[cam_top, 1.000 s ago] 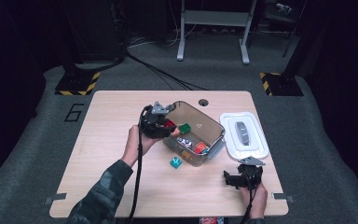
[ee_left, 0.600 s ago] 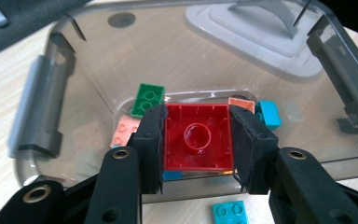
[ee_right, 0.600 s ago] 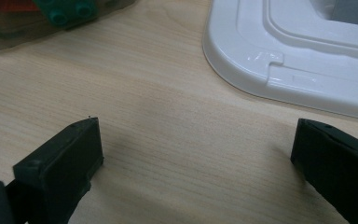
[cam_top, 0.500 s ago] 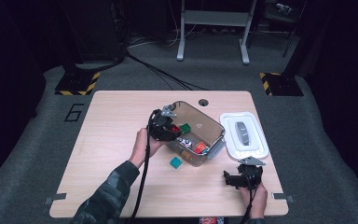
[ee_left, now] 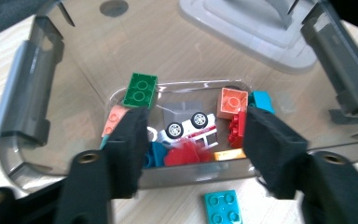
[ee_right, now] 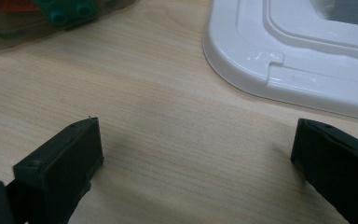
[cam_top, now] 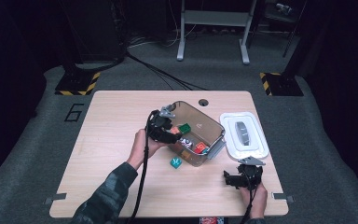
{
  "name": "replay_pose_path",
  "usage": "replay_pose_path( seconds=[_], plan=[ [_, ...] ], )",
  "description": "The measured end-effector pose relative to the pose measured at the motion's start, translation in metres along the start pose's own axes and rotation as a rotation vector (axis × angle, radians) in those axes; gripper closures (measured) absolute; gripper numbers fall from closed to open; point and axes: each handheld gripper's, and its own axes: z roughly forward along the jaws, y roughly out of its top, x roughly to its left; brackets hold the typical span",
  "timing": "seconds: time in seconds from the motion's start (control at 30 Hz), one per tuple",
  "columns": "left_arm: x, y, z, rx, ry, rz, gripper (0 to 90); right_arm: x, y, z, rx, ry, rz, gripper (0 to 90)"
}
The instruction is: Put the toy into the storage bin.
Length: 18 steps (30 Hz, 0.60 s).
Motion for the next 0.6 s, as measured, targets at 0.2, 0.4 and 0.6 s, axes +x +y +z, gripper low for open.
replay_pose_path(
  seconds=[0.2,0.4,0.6],
  plan=[
    [-0.008,-0.010,-0.018,-0.033,0.022,0.031,25.0,0.000,0.000,0.000,0.000,0.000,0.000,1.4],
    [-0.015,-0.021,-0.029,-0.046,0.035,0.045,20.1,0.000,0.000,0.000,0.000,0.000,0.000,1.5],
    [-0.022,-0.043,-0.031,-0.044,0.055,0.041,14.2,0.000,0.000,0.000,-0.001,-0.001,-0.001,1.7]
  ],
)
